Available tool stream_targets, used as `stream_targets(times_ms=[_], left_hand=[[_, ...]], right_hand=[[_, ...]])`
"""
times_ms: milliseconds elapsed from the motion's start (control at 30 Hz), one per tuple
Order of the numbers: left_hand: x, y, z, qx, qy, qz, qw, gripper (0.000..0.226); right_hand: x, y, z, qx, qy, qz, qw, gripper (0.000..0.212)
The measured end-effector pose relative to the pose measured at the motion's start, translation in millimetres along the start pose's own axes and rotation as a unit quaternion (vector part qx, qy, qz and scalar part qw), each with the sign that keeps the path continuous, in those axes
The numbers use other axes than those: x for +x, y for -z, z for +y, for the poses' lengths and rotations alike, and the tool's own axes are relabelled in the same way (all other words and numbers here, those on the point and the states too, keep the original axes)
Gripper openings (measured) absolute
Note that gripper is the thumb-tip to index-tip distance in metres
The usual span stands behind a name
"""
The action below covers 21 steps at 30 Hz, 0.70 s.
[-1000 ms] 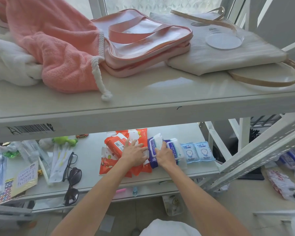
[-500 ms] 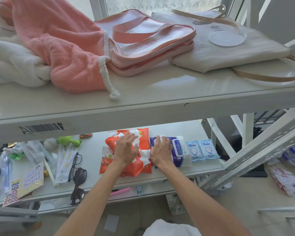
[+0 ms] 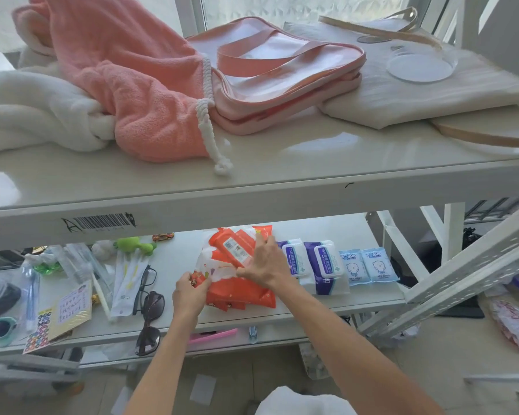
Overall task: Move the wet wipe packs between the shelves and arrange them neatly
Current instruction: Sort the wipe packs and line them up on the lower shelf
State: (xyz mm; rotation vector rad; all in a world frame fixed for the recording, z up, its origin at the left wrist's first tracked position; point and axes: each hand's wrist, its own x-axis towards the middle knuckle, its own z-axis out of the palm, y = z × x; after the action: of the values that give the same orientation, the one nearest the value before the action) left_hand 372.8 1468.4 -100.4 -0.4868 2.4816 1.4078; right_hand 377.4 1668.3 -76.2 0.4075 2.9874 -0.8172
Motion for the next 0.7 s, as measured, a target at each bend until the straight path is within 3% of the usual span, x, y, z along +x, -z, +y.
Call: stream_targets(times_ms=[167, 300, 433, 533, 600, 633, 700], left_hand=[[9, 15, 20, -0.036, -0.032, -0.013, 0.999, 0.027], [5, 23, 63, -0.159, -0.062, -0.060, 0.983, 0.030], [-4, 12, 107, -0.265, -0.067, -0.144, 0.951, 0.022], [-13, -18, 131, -0.301, -0.054, -0.160, 0.939, 0.020], [-20, -56, 138, -0.290, -0.039, -0.161, 0.943, 0.020], [-23, -75, 137, -0.264, -0.035, -0.160, 0.951, 0.020], [-20, -111, 125, -0.167, -0.044, -0.164, 0.971, 0.021]], right_hand=[[-4, 36, 65, 0.020, -0.167, 0.108, 0.980, 0.101], [-18, 30, 102, 0.020, -0.268, 0.038, 0.962, 0.110], [-21, 32, 107, 0.024, -0.263, 0.048, 0.963, 0.097], [-22, 54, 104, 0.243, -0.221, 0.140, 0.934, 0.086], [-22, 74, 107, 0.462, -0.202, 0.099, 0.858, 0.072], [-22, 79, 114, 0.515, -0.197, 0.070, 0.831, 0.061], [-20, 84, 132, 0.465, -0.233, 0.062, 0.852, 0.058]])
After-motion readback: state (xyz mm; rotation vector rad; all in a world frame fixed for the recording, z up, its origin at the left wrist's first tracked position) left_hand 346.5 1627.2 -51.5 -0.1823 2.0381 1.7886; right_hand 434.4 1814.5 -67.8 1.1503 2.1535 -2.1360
